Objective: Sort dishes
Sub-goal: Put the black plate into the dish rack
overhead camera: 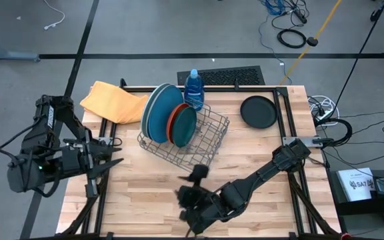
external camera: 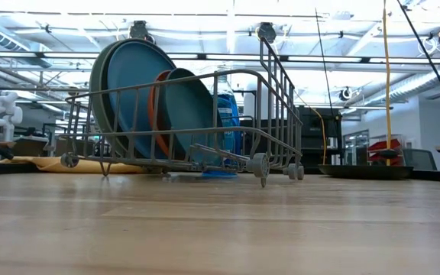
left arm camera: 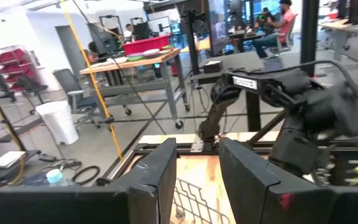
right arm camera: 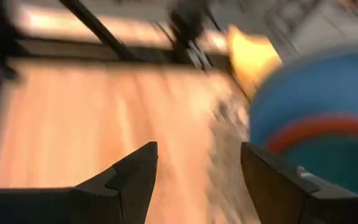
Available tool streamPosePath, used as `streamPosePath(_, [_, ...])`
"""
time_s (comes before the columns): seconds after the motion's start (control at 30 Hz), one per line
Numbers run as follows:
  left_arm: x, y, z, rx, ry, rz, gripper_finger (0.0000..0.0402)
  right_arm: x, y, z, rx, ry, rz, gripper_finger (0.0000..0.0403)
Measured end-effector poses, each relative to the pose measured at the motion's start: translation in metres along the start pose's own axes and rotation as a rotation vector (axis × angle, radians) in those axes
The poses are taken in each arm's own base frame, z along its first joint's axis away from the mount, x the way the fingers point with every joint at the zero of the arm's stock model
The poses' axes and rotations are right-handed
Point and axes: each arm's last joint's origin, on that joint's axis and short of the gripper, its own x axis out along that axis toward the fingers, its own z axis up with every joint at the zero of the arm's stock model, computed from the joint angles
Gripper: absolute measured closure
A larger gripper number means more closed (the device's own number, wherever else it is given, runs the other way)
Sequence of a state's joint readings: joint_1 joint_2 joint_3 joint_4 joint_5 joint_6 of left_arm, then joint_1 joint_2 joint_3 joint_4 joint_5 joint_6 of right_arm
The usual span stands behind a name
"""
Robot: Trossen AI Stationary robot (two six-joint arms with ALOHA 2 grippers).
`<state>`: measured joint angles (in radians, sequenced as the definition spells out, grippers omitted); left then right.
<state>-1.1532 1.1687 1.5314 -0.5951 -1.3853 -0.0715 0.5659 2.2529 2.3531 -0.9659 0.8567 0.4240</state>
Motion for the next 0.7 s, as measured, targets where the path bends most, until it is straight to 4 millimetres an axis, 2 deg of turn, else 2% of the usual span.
streamPosePath(0.23, [0.002, -0.003, -0.001, 0.006, 0.006, -0.033, 0.0278, -0.028, -0.018, -0.046, 0.030, 0.262, -0.234, 0.0179])
streamPosePath(0.33, [0.002, -0.003, -0.001, 0.005, 0.006, -0.038, 0.0278, -0.042, -0.013, -0.049, -0.004, 0.238, -0.207, 0.0179])
streamPosePath(0.53, [0.002, -0.003, -0.001, 0.008, 0.007, -0.040, 0.0278, -0.076, -0.013, -0.049, 0.080, 0.164, -0.180, 0.0179])
streamPosePath(0.7, [0.002, -0.003, -0.003, 0.006, 0.012, -0.041, 0.0278, -0.102, -0.006, -0.053, 0.043, 0.121, -0.134, 0.0179])
